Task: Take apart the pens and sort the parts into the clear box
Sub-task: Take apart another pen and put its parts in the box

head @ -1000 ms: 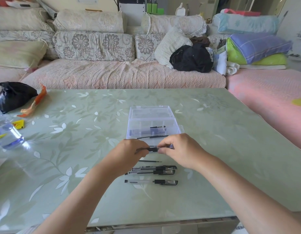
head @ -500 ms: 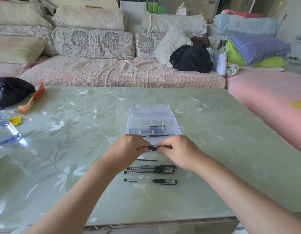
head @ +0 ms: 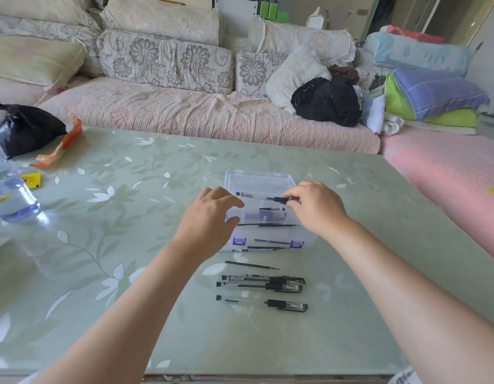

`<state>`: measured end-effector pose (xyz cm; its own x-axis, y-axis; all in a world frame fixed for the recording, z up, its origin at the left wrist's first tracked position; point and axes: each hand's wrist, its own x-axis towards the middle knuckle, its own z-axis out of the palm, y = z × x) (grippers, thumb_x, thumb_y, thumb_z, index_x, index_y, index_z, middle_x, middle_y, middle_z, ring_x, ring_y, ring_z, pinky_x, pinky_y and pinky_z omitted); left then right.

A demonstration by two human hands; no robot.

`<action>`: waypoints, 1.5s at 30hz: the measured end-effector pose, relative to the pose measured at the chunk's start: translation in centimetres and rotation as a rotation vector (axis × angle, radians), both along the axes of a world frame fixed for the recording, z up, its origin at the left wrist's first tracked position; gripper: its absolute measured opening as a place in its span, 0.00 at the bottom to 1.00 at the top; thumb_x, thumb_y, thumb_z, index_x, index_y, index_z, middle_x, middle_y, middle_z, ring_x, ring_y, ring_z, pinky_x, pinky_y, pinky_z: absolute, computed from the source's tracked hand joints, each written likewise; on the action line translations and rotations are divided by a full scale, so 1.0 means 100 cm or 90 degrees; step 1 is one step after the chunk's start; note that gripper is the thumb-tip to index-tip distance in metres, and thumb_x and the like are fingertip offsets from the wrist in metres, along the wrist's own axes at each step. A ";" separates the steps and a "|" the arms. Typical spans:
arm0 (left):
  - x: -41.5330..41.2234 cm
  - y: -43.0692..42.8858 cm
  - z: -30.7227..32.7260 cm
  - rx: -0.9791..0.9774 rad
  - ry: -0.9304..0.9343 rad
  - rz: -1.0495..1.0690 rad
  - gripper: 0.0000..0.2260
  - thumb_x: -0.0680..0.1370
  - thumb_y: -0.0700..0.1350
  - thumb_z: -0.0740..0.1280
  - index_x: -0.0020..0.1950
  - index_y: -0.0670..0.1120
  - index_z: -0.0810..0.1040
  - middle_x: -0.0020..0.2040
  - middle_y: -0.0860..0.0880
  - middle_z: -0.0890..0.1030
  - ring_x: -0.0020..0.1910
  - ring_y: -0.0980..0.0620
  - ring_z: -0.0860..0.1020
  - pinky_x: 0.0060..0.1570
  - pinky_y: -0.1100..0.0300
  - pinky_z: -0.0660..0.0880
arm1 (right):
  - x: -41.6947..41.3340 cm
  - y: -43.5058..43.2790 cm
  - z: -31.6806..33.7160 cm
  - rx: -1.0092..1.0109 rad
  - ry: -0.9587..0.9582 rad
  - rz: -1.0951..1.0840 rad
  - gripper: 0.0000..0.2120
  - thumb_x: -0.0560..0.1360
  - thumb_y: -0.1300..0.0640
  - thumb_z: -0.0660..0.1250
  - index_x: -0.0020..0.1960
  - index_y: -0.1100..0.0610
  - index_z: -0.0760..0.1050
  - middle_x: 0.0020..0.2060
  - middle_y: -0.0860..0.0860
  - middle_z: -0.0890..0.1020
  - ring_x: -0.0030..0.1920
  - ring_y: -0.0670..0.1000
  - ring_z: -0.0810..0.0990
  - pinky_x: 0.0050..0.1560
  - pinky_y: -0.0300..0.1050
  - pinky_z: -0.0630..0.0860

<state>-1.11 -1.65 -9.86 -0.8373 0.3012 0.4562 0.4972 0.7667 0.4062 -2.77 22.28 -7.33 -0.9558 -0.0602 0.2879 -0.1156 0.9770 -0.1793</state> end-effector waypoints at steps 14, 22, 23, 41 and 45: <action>-0.016 0.001 -0.025 -0.011 -0.154 -0.016 0.25 0.78 0.58 0.64 0.72 0.48 0.69 0.69 0.52 0.66 0.68 0.52 0.65 0.63 0.59 0.68 | -0.042 -0.026 -0.017 0.135 -0.083 -0.011 0.13 0.80 0.51 0.62 0.63 0.44 0.78 0.59 0.45 0.81 0.61 0.51 0.77 0.55 0.43 0.70; -0.015 0.002 -0.024 -0.003 -0.170 -0.005 0.26 0.78 0.59 0.65 0.73 0.48 0.68 0.69 0.52 0.67 0.68 0.53 0.64 0.62 0.60 0.67 | -0.033 -0.029 -0.019 0.029 -0.162 0.060 0.16 0.81 0.54 0.56 0.62 0.46 0.79 0.62 0.45 0.80 0.63 0.52 0.76 0.62 0.47 0.72; -0.014 0.002 -0.024 0.001 -0.170 -0.004 0.26 0.78 0.58 0.65 0.73 0.49 0.68 0.69 0.53 0.67 0.68 0.53 0.64 0.62 0.60 0.67 | -0.031 -0.029 -0.018 0.023 -0.159 0.062 0.16 0.81 0.54 0.56 0.62 0.46 0.79 0.62 0.45 0.80 0.63 0.52 0.76 0.62 0.48 0.72; 0.047 0.009 -0.004 -0.079 -0.253 -0.148 0.04 0.75 0.51 0.68 0.48 0.58 0.81 0.42 0.61 0.77 0.40 0.64 0.75 0.44 0.63 0.75 | 0.089 -0.014 -0.005 -0.027 -0.282 0.118 0.08 0.76 0.50 0.66 0.53 0.43 0.81 0.45 0.37 0.80 0.41 0.37 0.74 0.43 0.34 0.70; 0.053 0.010 -0.002 -0.122 -0.299 -0.140 0.04 0.74 0.51 0.70 0.47 0.59 0.82 0.42 0.62 0.77 0.41 0.64 0.75 0.44 0.64 0.75 | 0.098 -0.007 -0.004 0.004 -0.324 0.098 0.09 0.75 0.50 0.67 0.52 0.43 0.82 0.49 0.37 0.81 0.49 0.42 0.77 0.50 0.39 0.75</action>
<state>4.17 -0.62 -10.10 -0.8453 0.5333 -0.0308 0.4534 0.7468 0.4866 7.05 21.57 -7.77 -0.9545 -0.2106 -0.2109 -0.1572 0.9569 -0.2444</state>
